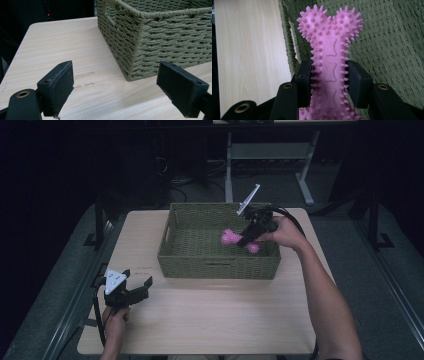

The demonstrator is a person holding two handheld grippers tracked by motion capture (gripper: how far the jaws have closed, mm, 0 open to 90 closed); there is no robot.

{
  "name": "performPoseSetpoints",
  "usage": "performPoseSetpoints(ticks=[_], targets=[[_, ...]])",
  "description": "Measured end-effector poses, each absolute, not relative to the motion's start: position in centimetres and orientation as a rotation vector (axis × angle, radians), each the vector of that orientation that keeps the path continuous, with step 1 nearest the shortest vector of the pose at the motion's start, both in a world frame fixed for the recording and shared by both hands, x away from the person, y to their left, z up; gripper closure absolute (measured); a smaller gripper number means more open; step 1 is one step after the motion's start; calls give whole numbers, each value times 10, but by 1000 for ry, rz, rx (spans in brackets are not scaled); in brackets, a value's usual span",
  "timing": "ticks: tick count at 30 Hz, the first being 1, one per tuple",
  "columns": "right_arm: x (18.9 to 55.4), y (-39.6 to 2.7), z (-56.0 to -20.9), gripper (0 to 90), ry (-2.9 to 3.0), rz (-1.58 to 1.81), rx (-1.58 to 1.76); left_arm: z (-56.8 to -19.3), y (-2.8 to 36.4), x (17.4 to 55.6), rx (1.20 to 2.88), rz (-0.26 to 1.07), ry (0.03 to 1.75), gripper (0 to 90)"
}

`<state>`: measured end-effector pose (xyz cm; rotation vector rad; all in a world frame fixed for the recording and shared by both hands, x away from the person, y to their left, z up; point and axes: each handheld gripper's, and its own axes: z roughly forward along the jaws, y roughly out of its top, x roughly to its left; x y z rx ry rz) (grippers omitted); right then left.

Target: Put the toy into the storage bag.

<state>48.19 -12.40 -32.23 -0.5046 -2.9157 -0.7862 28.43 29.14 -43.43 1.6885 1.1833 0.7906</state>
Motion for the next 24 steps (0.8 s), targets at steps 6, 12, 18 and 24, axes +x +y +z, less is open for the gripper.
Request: performPoseSetpoints(ticks=[6,12,18,24], targets=[[486,-125,-331,577,-2910,-765,-528,-434,292,285,1690,791,1185,137],[489,-125,-338,577,-2893,-762,-543,-434,292,285,1690,792,1186,137],[493,-124,-346,577,-2888,-741,-561,-434,292,284,1687,794,1187,136],[495,-123,-349,576,-2884,-739,-560,-434,292,284,1687,791,1184,137]])
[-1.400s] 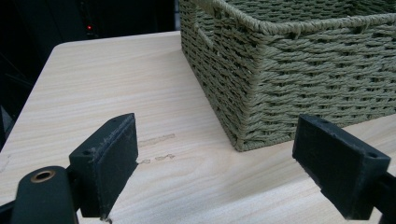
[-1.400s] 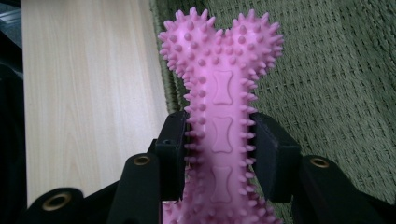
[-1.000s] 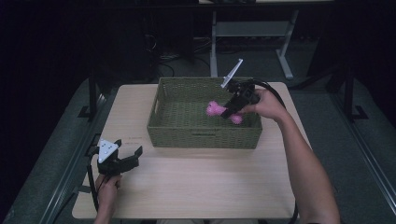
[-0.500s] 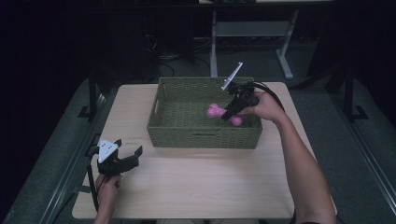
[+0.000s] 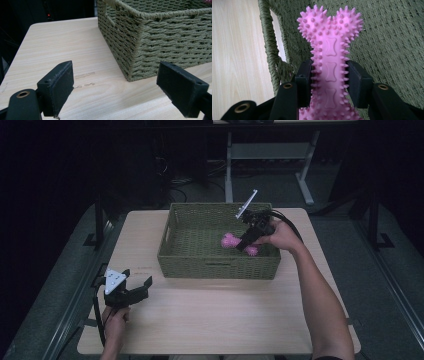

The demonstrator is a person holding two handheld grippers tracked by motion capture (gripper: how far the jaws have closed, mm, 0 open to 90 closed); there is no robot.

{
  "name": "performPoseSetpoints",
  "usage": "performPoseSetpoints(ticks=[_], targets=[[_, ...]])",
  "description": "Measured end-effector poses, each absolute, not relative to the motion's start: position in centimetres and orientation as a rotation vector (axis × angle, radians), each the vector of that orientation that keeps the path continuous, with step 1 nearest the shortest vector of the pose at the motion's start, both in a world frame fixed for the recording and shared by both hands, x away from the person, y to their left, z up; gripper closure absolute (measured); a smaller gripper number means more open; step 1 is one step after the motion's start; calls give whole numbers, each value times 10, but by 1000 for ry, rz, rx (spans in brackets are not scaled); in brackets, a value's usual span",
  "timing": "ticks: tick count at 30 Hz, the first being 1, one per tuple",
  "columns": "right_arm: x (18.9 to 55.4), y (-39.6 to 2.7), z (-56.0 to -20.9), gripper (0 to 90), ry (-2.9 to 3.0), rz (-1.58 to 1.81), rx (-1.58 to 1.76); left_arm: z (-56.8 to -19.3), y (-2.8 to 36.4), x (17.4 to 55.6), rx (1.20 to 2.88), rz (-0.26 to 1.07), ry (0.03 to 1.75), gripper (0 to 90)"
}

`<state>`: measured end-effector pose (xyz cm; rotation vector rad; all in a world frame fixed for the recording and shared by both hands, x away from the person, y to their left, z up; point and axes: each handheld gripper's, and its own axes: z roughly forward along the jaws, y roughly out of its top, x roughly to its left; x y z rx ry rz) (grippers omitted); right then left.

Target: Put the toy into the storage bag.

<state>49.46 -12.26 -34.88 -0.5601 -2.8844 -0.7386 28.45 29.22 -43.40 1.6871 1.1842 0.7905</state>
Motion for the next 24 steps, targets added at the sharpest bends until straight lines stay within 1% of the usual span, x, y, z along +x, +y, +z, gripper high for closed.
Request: performPoseSetpoints(ticks=[17,24], targets=[[494,-121,-366,576,-2860,-715,-579,-434,290,284,1700,788,1176,137],[495,-118,-365,576,-2862,-735,-575,-434,290,283,1692,786,1180,137]])
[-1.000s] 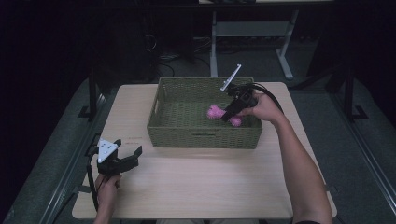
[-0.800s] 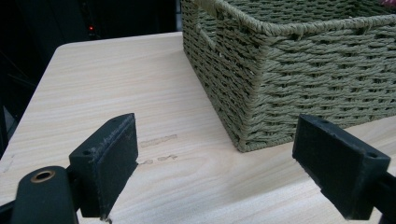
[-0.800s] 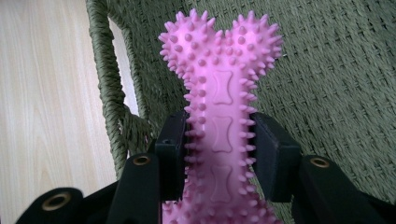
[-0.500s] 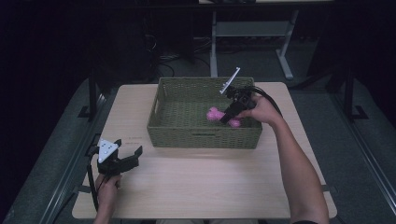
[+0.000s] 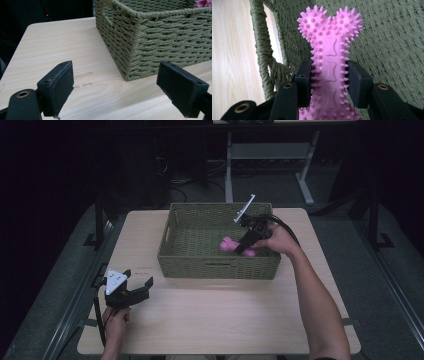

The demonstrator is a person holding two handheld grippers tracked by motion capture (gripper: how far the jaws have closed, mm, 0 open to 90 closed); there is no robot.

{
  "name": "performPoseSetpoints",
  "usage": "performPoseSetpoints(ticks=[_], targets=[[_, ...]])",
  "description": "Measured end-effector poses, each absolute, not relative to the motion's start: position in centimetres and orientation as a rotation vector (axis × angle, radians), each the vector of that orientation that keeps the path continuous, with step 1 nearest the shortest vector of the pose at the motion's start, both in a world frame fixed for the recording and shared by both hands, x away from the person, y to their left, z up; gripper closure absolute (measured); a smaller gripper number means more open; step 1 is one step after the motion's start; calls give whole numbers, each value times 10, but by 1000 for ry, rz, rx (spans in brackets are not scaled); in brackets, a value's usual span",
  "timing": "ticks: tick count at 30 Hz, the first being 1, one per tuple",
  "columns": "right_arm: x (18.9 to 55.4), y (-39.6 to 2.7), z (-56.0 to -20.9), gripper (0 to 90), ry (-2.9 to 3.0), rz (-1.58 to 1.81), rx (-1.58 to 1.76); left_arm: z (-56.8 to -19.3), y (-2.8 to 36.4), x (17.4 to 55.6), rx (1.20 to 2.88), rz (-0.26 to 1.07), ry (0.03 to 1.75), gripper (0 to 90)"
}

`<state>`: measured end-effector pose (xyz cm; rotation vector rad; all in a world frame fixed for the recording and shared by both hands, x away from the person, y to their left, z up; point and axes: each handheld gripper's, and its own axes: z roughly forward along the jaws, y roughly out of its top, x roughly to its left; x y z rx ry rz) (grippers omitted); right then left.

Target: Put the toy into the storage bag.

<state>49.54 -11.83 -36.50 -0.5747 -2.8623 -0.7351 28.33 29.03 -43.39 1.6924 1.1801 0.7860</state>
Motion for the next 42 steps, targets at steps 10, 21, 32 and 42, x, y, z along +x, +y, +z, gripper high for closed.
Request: performPoseSetpoints(ticks=[10,21,32,42], targets=[[498,-119,-371,576,-2861,-705,-594,-434,290,284,1697,786,1181,137],[499,-118,-376,576,-2866,-680,-593,-434,290,284,1696,786,1180,137],[498,-119,-378,575,-2860,-674,-606,-434,289,284,1698,786,1173,137],[498,-117,-377,574,-2852,-703,-594,-434,290,284,1699,788,1178,137]])
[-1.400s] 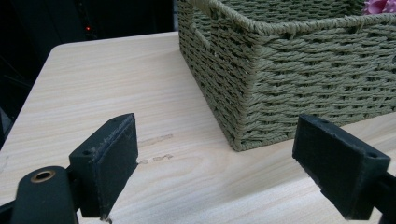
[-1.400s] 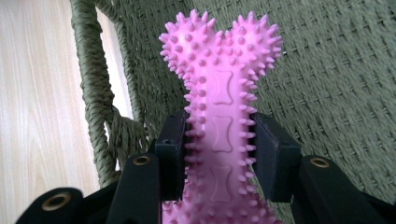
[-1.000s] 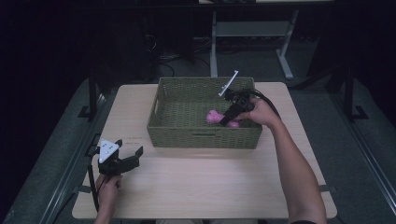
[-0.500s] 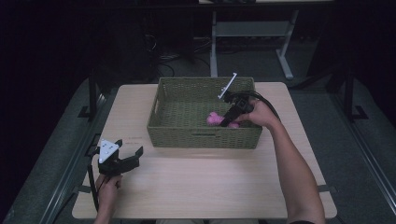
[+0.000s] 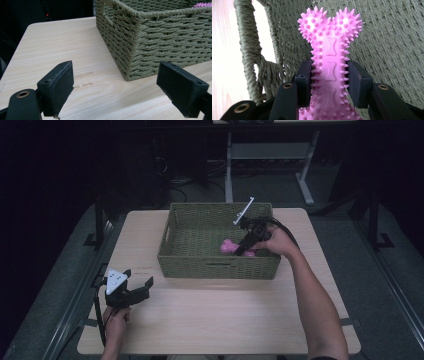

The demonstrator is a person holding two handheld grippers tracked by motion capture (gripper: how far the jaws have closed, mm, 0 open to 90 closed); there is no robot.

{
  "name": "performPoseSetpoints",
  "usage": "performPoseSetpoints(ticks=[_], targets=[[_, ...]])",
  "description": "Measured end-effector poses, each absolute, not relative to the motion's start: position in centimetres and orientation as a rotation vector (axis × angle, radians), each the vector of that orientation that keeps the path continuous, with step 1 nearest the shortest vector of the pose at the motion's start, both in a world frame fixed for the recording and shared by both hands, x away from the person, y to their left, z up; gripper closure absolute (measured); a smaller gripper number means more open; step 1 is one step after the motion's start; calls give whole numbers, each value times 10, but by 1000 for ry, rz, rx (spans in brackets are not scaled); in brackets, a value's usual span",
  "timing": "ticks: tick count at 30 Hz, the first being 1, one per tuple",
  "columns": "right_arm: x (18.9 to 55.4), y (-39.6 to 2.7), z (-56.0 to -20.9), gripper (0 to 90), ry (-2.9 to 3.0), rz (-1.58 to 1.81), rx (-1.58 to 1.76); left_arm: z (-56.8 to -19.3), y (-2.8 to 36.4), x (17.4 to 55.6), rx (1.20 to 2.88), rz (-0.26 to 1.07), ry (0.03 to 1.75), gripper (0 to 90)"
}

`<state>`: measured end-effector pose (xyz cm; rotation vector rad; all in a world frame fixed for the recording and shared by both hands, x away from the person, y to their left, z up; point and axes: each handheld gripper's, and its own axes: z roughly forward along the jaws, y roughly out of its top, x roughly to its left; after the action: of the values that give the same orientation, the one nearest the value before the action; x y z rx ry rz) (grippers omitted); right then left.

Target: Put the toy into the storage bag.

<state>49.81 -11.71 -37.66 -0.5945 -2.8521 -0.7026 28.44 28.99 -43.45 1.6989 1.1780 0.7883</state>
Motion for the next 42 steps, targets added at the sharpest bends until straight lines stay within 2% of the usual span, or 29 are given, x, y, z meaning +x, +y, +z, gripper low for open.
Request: performPoseSetpoints(ticks=[22,27,42], targets=[[495,-113,-367,523,-2854,-716,-602,-434,290,285,1699,788,1180,137],[493,-116,-362,461,-2855,-731,-611,-434,290,285,1704,787,1177,137],[480,-131,-341,417,-2863,-831,-657,-434,287,285,1708,790,1175,137]])
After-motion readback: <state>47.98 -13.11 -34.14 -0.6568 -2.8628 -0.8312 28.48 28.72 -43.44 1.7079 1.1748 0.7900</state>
